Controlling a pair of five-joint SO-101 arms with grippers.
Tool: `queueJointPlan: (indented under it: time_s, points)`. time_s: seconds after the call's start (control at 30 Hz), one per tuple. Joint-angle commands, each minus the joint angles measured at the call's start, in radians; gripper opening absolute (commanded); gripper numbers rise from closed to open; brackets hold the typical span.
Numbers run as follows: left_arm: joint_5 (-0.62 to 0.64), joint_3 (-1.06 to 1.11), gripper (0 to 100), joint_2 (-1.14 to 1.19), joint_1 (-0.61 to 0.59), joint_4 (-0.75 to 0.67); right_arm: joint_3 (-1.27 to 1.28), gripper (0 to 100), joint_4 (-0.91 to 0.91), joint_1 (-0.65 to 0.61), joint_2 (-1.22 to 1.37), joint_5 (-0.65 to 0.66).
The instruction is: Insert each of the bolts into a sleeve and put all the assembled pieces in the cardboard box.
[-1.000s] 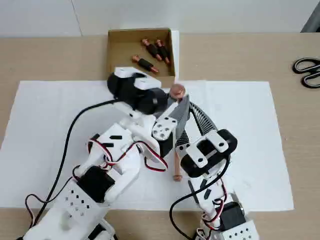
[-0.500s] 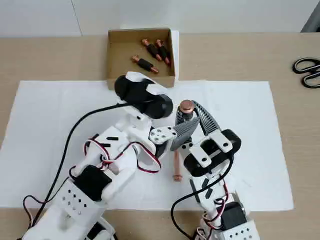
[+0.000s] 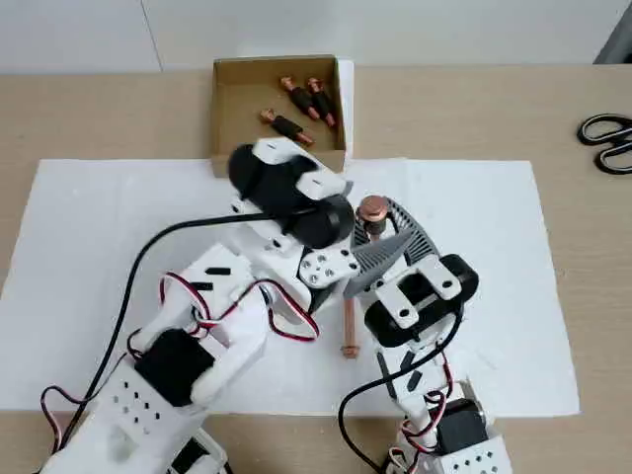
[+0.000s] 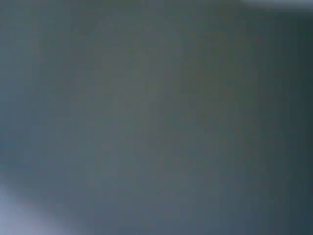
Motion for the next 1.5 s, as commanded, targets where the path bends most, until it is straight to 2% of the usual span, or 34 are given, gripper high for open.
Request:
queueJointPlan:
  time_s: [0.0,0.1,0.2,0.37,0.43,0.6,0.67,0.83,0.93,1.07,1.17,1.3,1.47]
  points:
    - [-0.005,-0.111,28,-0.011,-0.002,0.025,-0.017,0.4,-0.022,0.004,-0.015,-0.002]
    - [-0.006,-0.179,28,-0.012,-0.005,0.127,-0.012,0.4,-0.022,0.004,-0.015,-0.002]
    - [-0.003,-0.209,27,-0.012,-0.083,0.207,-0.011,0.4,-0.022,0.004,-0.015,-0.002]
    - [-0.002,-0.179,27,-0.107,-0.259,0.198,-0.009,0.4,-0.022,0.004,-0.015,-0.002]
    - [-0.002,-0.116,23,-0.161,-0.301,0.172,-0.009,0.4,-0.021,0.004,-0.015,-0.002]
    - [-0.005,0.119,6,-0.336,-0.341,0.158,-0.009,0.4,-0.008,0.001,-0.005,-0.002]
    - [-0.002,0.217,0,-0.397,-0.342,0.135,-0.011,0.4,0.045,0.001,-0.007,-0.002]
    - [-0.002,0.433,1,-0.479,-0.345,0.072,-0.017,0.4,0.298,0.035,-0.004,-0.006]
    - [0.000,0.541,1,-0.497,-0.422,-0.040,-0.026,0.4,0.398,0.127,-0.004,-0.009]
    - [0.000,0.677,1,-0.512,-0.588,-0.296,-0.100,0.4,0.516,0.225,-0.002,-0.052]
    - [0.000,0.734,1,-0.525,-0.644,-0.350,-0.193,0.3,0.572,0.226,0.018,-0.044]
    - [0.000,0.774,1,-0.555,-0.681,-0.350,-0.339,0.3,0.613,0.232,0.213,0.000]
    - [0.000,0.822,1,-0.658,-0.727,-0.350,-0.649,0.3,0.622,0.232,0.654,-0.002]
